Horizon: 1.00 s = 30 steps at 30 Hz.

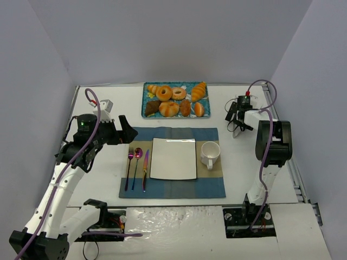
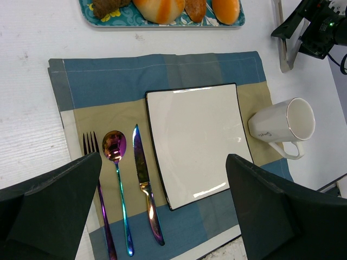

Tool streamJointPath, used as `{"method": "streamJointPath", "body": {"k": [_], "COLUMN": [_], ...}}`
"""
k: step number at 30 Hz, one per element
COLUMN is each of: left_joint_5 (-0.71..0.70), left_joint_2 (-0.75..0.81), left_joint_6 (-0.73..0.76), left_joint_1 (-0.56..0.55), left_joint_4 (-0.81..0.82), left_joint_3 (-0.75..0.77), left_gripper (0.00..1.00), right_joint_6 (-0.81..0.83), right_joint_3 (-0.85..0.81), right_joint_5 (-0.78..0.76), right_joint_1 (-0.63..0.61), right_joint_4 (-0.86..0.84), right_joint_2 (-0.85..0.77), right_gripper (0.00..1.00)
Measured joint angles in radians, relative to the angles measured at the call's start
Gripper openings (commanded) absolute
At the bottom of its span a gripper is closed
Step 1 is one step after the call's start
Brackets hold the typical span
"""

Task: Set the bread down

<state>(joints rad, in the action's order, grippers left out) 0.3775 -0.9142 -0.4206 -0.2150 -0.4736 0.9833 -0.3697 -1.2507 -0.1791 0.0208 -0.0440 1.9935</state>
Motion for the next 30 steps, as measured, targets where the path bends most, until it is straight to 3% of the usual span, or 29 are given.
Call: {"method": "streamJointPath", "body": {"k": [8, 19, 30], "left_joint_5": [0.0, 0.0, 0.008], "left_joint_2": [0.0, -0.007, -0.007], "left_joint_6": [0.0, 0.0, 0.0], "left_joint_1": [0.0, 0.0, 0.0], "left_joint_4": [0.0, 0.0, 0.0], "left_joint_3": [0.0, 0.0, 0.0], "left_gripper": [0.97, 0.97, 0.97], "right_joint_6": [-0.011, -0.023, -0.035], "right_joint_3": [0.007, 0.037, 0.077], "right_joint_5": [0.001, 0.007, 0.039], "right_joint_1": [0.007, 0.015, 0.019], "right_joint_4": [-0.028, -0.108, -0.156], "right_joint_2": [0.0, 0.0, -0.021], "right_gripper": [0.96, 0.82, 0.5]}}
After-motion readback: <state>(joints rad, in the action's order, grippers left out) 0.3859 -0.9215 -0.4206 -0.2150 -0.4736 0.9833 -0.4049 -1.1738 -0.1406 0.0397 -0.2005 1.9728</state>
